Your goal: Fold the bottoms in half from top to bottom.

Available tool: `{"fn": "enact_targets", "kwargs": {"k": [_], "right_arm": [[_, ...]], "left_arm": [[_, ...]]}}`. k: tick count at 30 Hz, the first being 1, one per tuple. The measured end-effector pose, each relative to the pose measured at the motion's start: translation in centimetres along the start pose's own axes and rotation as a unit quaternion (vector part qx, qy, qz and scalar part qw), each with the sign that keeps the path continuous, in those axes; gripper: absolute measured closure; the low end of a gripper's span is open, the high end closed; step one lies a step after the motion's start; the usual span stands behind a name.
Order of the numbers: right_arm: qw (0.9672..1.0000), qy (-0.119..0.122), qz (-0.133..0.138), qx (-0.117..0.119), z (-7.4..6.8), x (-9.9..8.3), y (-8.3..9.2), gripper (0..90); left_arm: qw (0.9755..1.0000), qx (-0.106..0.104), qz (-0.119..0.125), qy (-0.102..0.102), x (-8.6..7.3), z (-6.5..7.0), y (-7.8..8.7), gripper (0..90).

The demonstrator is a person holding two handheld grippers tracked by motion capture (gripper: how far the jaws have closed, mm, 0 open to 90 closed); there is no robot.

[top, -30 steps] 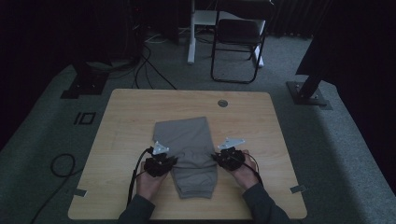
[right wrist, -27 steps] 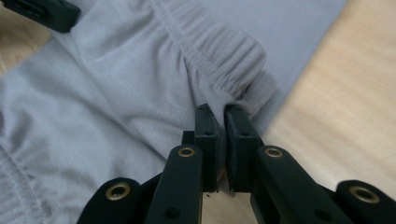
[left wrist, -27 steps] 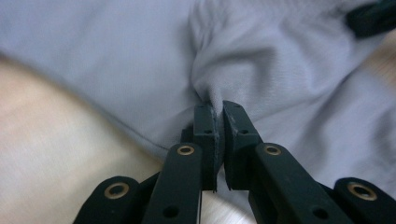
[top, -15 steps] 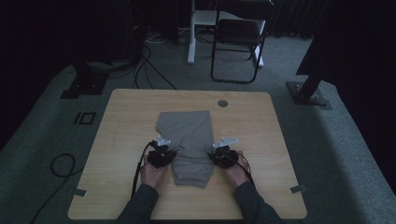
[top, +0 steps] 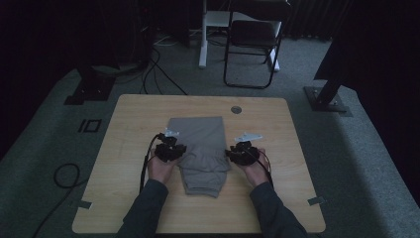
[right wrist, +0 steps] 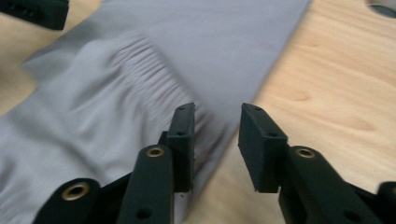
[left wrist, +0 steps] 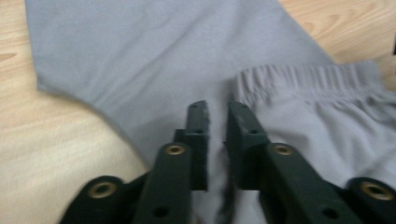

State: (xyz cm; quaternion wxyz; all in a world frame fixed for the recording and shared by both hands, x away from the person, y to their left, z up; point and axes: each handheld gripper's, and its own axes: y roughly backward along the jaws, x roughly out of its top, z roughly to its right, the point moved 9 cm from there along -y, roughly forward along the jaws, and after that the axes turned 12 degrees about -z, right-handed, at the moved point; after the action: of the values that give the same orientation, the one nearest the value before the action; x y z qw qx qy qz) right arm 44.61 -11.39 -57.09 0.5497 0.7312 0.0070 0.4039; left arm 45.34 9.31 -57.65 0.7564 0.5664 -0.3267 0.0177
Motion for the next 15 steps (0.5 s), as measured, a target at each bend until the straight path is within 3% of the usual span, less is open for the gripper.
{"fn": "enact_targets", "kwargs": {"k": [5, 8, 12, 15], "right_arm": [[0.9993, -0.007, -0.034, -0.017, 1.3, 0.4, -2.5, 77.0], [0.9984, -0.011, -0.053, -0.018, 1.7, 0.2, -3.7, 77.4], [0.9982, -0.005, -0.059, -0.005, 1.3, 0.0, -4.1, 77.4], [0.9984, -0.012, -0.048, 0.026, 0.9, -0.1, -3.5, 76.5]], "left_arm": [[0.9995, 0.017, -0.028, 0.0, 0.5, -0.3, -2.6, 84.9], [0.9991, 0.013, -0.039, -0.005, 0.4, 0.0, -3.5, 84.8], [0.999, 0.002, -0.039, -0.021, 0.0, 0.9, -3.4, 84.6], [0.9993, -0.015, -0.026, -0.021, -0.3, 1.5, -2.5, 83.4]]}}
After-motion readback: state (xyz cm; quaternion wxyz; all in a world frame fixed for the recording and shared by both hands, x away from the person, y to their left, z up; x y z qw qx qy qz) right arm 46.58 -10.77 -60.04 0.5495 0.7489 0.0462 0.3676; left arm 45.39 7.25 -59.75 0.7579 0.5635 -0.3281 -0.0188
